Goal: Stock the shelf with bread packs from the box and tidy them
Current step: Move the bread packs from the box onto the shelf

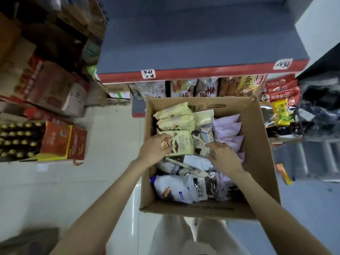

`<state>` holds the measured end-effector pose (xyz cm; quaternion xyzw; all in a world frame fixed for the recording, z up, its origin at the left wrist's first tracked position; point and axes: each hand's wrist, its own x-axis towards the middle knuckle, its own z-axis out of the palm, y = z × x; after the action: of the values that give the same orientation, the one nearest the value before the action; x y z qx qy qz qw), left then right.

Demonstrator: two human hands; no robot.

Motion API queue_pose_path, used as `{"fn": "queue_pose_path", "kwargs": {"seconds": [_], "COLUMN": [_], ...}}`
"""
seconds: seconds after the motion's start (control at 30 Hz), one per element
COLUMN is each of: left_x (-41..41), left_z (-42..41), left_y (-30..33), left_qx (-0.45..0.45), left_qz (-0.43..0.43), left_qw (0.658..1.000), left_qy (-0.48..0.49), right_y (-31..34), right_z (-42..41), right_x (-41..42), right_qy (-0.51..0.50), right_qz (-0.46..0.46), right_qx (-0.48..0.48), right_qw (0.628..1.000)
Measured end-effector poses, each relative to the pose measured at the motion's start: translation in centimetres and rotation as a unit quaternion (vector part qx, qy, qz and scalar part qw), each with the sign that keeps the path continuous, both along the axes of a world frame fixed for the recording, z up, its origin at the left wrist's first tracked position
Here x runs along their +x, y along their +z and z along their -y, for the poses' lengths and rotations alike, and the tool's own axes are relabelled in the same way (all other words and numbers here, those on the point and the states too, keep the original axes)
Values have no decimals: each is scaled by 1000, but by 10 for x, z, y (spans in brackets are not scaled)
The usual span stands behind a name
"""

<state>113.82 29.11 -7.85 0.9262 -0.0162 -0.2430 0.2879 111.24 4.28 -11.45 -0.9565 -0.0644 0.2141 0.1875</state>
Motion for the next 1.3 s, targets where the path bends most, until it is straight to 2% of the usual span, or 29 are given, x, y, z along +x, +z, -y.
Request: {"fn": "queue_pose_path", "kwargs": {"seconds": [0.13,0.27,0.4,0.5,0.6,0.7,0.83,0.9,0.93,1.0,1.07,1.13,1.17,1.23,1.3], "left_x": [-24,-46,-73,-93,-102,-100,-93,-91,-90,-87,-83,-78,-76,-69,-62], "left_z": [6,9,13,10,5,7,11,10,8,5,-1,-7,-9,-9,-7], "left_y": [-63,-102,-120,-130,-145,-152,-150,-145,-140,-124,-105,-87,-78,-59,-38], "left_qx": [39,40,10,45,106,161,220,218,207,174,120,14,-52,-154,-219], "left_qz": [-74,-123,-168,-169,-131,-128,-108,-73,-62,-51,-42,-32,-26,-2,34], "left_qw": [996,991,981,972,967,957,941,943,948,964,988,998,991,962,929], "left_qy": [18,-32,-96,-156,-190,-202,-233,-240,-234,-193,-93,52,123,223,295], "right_y": [-55,-99,-136,-149,-150,-132,-94,-71,-59,-39,-22,-6,4,22,40], "right_z": [-8,-28,-40,-37,-27,-14,17,35,42,53,57,58,57,56,54], "right_x": [-17,-14,-12,-13,-10,-9,-21,-27,-29,-35,-39,-39,-37,-32,-25], "right_qy": [60,140,167,182,191,132,-31,-147,-215,-341,-403,-414,-413,-405,-390], "right_qz": [-24,-30,-62,-46,-18,-30,-12,-20,-41,-96,-121,-122,-119,-104,-88], "right_qx": [-50,-106,-145,-153,-161,-120,-22,88,161,312,402,434,444,455,457], "right_qw": [997,984,973,970,968,983,999,985,962,881,813,791,786,786,795]}}
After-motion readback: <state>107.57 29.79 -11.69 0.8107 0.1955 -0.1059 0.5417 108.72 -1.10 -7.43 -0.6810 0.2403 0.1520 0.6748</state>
